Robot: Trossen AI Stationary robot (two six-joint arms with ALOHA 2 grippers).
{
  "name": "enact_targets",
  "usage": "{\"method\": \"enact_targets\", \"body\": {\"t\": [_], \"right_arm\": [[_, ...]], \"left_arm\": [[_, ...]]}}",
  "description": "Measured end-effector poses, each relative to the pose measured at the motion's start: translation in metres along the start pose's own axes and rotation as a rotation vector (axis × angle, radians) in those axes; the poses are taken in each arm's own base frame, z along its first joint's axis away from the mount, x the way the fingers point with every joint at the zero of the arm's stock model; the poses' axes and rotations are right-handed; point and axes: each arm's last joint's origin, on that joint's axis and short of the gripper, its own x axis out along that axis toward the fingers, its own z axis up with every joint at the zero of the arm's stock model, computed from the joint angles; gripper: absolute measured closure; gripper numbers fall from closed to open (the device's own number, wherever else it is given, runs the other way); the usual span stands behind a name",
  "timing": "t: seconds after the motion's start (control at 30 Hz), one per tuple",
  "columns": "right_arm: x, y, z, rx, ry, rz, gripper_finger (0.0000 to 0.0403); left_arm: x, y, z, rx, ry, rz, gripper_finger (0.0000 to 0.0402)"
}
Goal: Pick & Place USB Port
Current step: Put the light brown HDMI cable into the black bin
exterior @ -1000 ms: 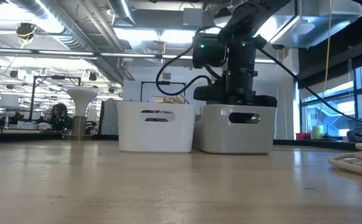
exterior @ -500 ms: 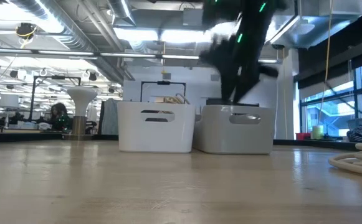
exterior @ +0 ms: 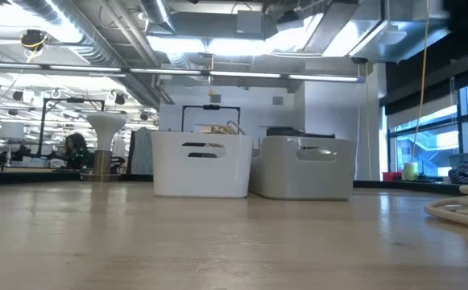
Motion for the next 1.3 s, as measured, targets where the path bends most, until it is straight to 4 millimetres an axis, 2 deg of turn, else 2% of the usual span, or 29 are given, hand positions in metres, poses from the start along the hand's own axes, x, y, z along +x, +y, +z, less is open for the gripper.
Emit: {"method": "enact_targets", "body": {"t": [0.1, 0.2, 0.3, 0.6, 0.9, 1.3], "right_arm": [[0.000, 0.014, -0.026, 0.005, 0.014, 0.036, 0.0246], [0.006, 0.025, -0.042, -0.012, 0.003, 0.037, 0.0246], [0.020, 0.033, -0.052, -0.028, 0.025, 0.002, 0.0246], [0.068, 0.047, -0.073, -0.122, 0.238, -0.123, 0.0246], [0.097, 0.056, -0.082, -0.167, 0.294, -0.146, 0.0246], [0.126, 0.058, -0.079, -0.219, 0.372, -0.168, 0.0246]], "left_arm": [[0.000, 0.000, 0.000, -0.003, -0.003, 0.001, 0.0249], [0.000, 0.000, 0.001, -0.005, -0.006, 0.002, 0.0249], [0.000, 0.000, 0.001, -0.010, -0.006, 0.002, 0.0249], [0.000, 0.000, 0.001, -0.009, -0.006, 0.002, 0.0249], [0.000, 0.000, 0.001, -0.010, -0.006, 0.001, 0.0249], [0.000, 0.000, 0.001, -0.010, -0.006, 0.001, 0.0249]]}}
